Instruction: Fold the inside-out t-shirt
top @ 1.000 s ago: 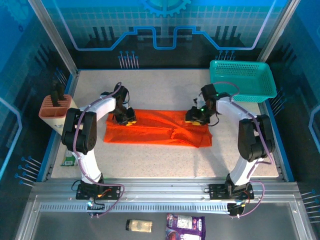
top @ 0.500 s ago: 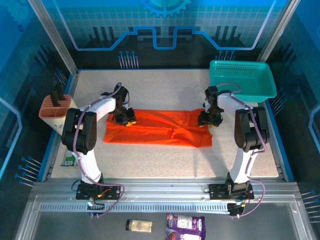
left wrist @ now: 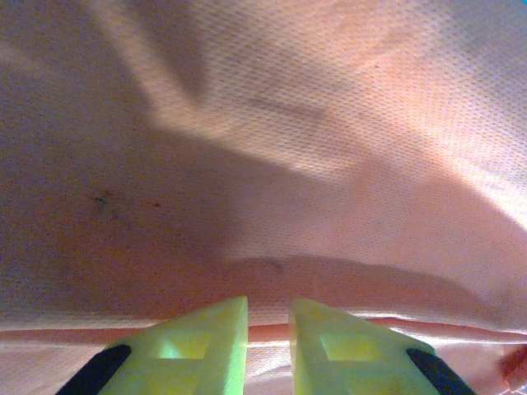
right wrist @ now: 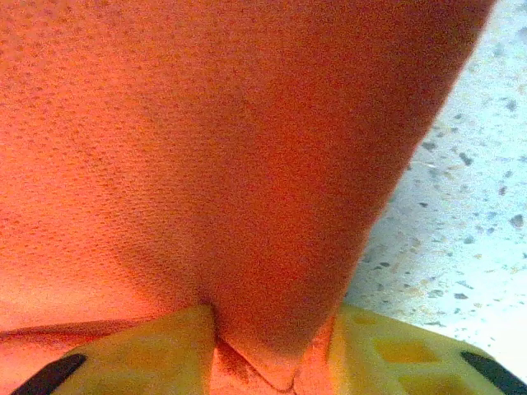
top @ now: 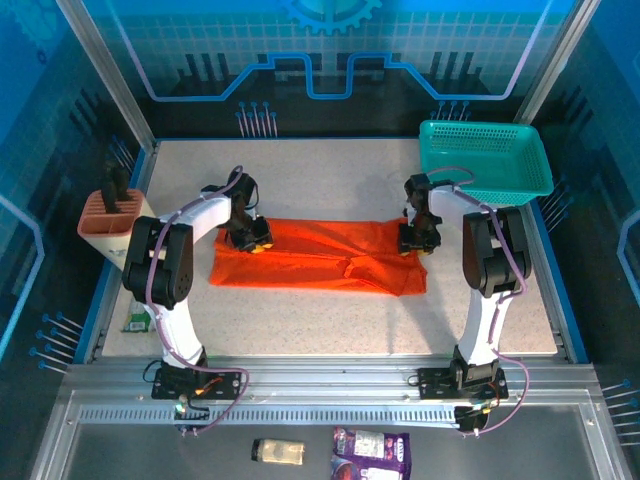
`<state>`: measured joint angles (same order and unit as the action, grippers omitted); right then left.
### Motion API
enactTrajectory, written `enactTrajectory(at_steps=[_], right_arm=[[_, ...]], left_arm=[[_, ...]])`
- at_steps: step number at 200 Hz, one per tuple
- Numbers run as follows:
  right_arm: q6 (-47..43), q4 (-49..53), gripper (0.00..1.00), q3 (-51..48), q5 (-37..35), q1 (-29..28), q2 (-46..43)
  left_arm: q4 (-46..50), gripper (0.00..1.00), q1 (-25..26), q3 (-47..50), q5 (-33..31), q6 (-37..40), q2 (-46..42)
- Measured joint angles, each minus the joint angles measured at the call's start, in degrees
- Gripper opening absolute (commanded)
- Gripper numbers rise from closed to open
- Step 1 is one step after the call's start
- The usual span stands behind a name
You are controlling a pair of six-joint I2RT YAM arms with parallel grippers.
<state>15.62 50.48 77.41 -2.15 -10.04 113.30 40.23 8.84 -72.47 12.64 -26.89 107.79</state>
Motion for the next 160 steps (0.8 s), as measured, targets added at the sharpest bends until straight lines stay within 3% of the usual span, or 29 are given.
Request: enactTrajectory(at_steps=[92,136,160], right_arm=[[-0.39,1.22,0.0,-0.48,1.14,-0.04,-1.6],[-1.99,6.69,0.0,-0.11,-1.22,0.09,-5.42],[-3.08,11.08,0.0,1.25,-5.9,1.16,-6.62]], left_arm=[[0.09,0.2,-0.35,0.61,-1.55,0.09,-1.09],[0.76,0.19,-3.98,0.74,-3.98,0.68,-3.23],[1.84,0.18,-6.67,0.81,-5.22,1.84,-3.91]])
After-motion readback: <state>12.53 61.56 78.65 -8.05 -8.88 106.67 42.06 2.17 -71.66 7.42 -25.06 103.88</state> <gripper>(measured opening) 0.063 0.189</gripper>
